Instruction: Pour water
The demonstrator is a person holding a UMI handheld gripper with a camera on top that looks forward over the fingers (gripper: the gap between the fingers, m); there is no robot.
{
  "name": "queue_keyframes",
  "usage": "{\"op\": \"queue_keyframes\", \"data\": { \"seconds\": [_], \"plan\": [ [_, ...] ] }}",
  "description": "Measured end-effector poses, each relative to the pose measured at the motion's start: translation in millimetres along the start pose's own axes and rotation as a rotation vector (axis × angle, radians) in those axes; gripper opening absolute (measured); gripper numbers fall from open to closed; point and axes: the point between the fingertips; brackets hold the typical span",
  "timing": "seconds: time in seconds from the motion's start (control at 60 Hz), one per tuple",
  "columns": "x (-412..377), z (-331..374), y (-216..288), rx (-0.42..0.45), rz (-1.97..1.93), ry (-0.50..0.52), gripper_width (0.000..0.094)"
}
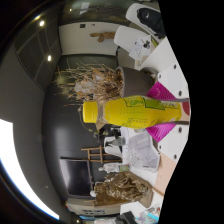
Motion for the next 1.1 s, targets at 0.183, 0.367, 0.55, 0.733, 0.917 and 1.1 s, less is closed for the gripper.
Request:
{"op": "queue_keyframes", "data": {
  "seconds": [0.183,0.367,0.55,0.733,0.917,1.1],
  "plan": [
    [25.9,-24.8,-80.8,-0.131,0.036,0.006,0.0246],
    [31.4,-34.3,-118.8,-0.143,0.045,0.008,0.0278],
    [33.2,-28.7,-123.5,-0.18,0.005,-0.002,0.0594],
    [29.5,3.3,-120.3,-0.255,-0.012,-0.03,0.0865],
    [5.5,85.4,-107.9,-0.342,-0.013,-0.047,0.0858],
    [-22.7,187.5,-88.4,-0.368,0.033,-0.052,0.0863]
  ]
}}
Point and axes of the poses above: the point between the fingertips, and its own axes, seen from behind it with the camera up: x to the right, y up, z backward, against the way the camera looks, and after that the axes turned 3 degrees about -z, right-handed
